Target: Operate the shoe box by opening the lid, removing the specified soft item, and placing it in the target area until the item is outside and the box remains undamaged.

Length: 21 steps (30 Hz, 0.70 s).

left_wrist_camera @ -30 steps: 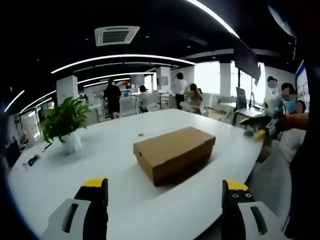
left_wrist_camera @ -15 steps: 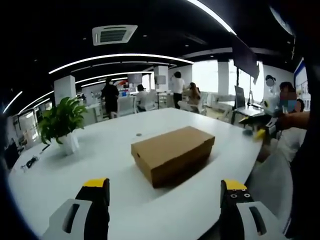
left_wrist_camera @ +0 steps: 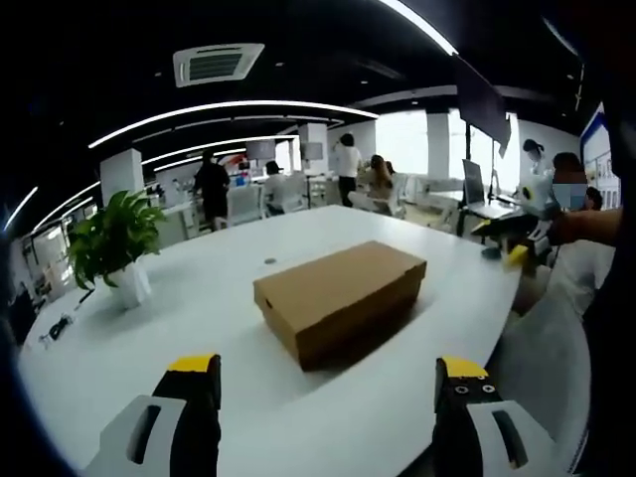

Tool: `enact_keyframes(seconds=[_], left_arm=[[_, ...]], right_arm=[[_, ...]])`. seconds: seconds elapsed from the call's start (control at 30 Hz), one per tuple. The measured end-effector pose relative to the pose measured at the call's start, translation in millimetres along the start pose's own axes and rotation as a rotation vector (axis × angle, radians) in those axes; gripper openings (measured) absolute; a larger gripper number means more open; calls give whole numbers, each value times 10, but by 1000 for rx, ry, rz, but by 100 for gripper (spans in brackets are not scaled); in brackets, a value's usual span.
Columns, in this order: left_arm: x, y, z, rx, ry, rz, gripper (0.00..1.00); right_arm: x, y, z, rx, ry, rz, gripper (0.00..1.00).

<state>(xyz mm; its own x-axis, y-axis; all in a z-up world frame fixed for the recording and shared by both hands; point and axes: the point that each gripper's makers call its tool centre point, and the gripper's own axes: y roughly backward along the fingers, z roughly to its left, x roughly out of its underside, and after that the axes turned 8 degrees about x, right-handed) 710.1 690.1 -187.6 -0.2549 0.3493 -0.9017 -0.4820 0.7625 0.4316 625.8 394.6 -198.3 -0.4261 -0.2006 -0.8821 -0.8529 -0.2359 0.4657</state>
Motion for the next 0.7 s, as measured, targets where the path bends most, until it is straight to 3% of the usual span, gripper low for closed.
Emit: enact_keyframes(seconds=[0.27,0.7], left_arm=[[40,-107,63,-1,23,8,78],[31,-391,123,32,-15,19,69]], right_arm=[[-36,-53,-72,6,9,-11,82],[-46,-235,-162,-13,35,-13,78]])
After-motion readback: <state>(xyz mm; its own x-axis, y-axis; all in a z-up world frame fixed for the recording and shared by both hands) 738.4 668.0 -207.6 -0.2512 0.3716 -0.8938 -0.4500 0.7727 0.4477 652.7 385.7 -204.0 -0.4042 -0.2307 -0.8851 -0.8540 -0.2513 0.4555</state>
